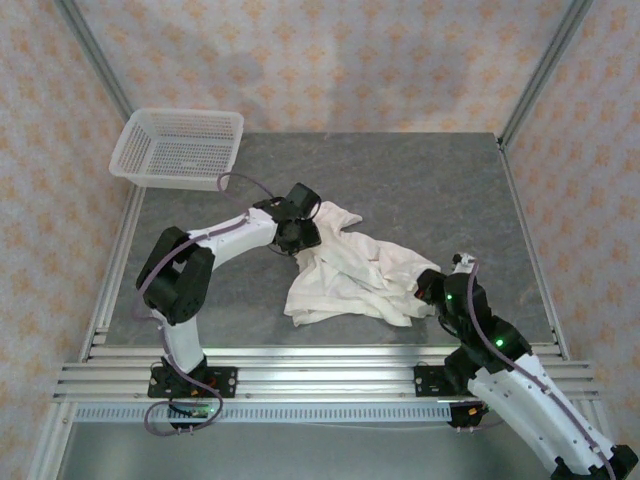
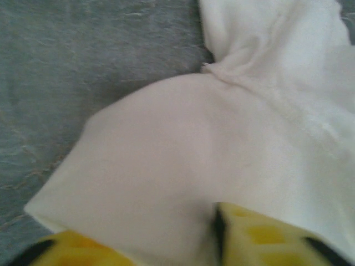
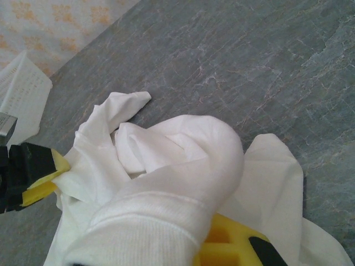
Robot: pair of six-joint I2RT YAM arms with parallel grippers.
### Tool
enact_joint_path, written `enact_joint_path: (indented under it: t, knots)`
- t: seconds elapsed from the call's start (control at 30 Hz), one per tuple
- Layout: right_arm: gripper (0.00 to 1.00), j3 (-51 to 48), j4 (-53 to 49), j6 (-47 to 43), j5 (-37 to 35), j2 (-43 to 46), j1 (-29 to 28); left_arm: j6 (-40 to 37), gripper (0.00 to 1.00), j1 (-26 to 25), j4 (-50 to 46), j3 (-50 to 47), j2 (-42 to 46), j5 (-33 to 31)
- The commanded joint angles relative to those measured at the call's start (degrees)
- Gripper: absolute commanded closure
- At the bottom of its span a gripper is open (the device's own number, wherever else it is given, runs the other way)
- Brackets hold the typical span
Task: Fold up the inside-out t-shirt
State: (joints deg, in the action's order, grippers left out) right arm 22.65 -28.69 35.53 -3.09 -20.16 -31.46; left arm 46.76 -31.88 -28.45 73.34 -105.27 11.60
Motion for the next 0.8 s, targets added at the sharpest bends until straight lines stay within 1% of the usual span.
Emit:
enact_joint_path:
  t: [0.0, 0.1, 0.2, 0.27, 0.33, 0.47, 0.5, 0.53, 0.57, 0.6, 0.67, 0.7, 0.77]
  knots:
    - [1.00, 3.7, 1.2, -0.4, -1.7, -0.3, -0.1, -0.1, 1.00, 0.3, 3.3, 0.3, 4.6, 1.3]
    - [1.00, 5.9, 0.3, -1.8, -3.3, -0.3, -0.1, -5.3, 1.00, 0.3, 1.3, 0.9, 10.1, 0.8]
    - [1.00, 6.0, -1.0, -2.1, -3.5, -0.3, -0.1, -7.5, 1.00, 0.0, -6.0, 1.2, 11.9, -0.2]
    - [1.00, 5.4, -1.6, -1.2, -3.0, -0.3, -0.1, -6.9, 0.97, -1.4, -5.8, -3.8, 13.8, 0.3]
    - [1.00, 4.7, -1.6, -0.3, -2.5, -0.3, -0.1, -5.1, 0.97, -3.5, -3.8, -10.4, 16.1, 0.3]
    - [1.00, 4.3, -1.6, -0.4, -2.0, -0.3, -0.1, 1.0, 0.97, -7.9, -1.2, -22.5, 21.6, -1.7]
    - [1.00, 4.4, -1.9, -0.8, -2.5, -0.3, -0.1, 2.5, 0.96, -8.6, -0.2, -25.1, 23.0, -1.7]
    - [1.00, 4.4, -1.9, -1.2, -2.8, -0.4, -0.1, 3.3, 0.91, -8.9, 0.4, -26.8, 24.5, -1.9]
    - [1.00, 4.5, -1.7, -1.8, -3.0, -0.5, -0.1, 3.4, 0.83, -9.0, 0.4, -27.5, 26.2, -2.9]
    - [1.00, 4.6, -1.5, -2.5, -3.3, -0.7, -0.1, 2.8, 0.71, -9.0, -0.1, -27.5, 28.3, -4.7]
    - [1.00, 4.7, -1.1, -3.2, -3.5, -1.2, -0.1, 0.6, 0.55, -8.9, -2.6, -25.2, 31.9, -9.7]
    - [1.00, 4.9, -0.9, -3.5, -3.4, -1.7, -0.1, -1.0, 0.50, -8.7, -4.1, -23.2, 33.2, -12.1]
    - [1.00, 5.5, -0.9, -3.7, -3.2, -2.6, -0.1, -3.2, 0.48, -6.8, -6.4, -18.9, 33.5, -14.1]
